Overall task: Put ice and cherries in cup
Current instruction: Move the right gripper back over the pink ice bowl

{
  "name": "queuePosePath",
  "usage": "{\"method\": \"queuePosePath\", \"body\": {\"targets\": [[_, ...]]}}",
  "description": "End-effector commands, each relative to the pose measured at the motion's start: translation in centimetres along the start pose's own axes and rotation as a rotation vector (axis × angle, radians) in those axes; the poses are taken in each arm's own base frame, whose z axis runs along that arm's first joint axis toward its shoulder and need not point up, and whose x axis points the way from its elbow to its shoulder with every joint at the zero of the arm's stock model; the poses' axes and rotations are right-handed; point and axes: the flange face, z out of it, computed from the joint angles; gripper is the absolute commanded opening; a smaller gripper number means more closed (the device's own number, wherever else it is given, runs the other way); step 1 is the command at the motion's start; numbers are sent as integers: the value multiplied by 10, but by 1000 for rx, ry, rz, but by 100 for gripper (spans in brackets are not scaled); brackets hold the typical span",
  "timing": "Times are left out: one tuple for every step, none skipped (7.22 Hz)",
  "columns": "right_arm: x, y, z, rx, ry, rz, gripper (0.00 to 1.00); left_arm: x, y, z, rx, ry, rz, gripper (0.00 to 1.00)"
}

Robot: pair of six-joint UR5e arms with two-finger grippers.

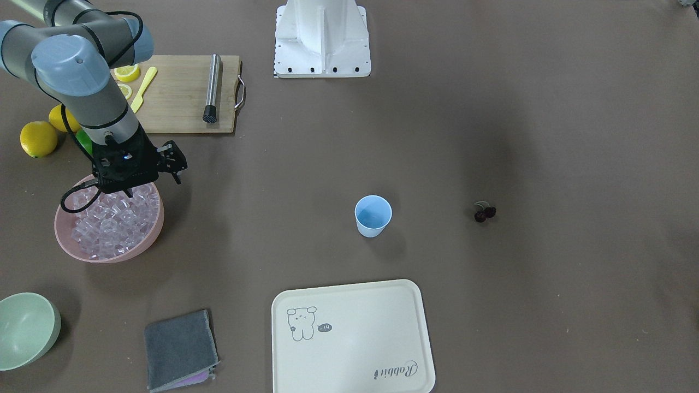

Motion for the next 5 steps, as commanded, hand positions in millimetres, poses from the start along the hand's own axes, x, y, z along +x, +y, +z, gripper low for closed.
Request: {"method": "queuePosePath", "body": {"targets": [[49,-23,-19,-13,42,-142,98,-3,3,6,-10,-4,-3,98],[79,-33,-21,-47,-26,-168,98,-3,2,6,-5,-4,0,98],[76,-50,-15,-57,-47,-175,98,-3,3,6,-5,-4,0,98],[63,-81,-1,-55,-59,-191,97,-3,3,5,-4,-4,1,98],[64,-90,23,-21,-115,-241,95,-4,3,6,-6,-4,-2,98]]}}
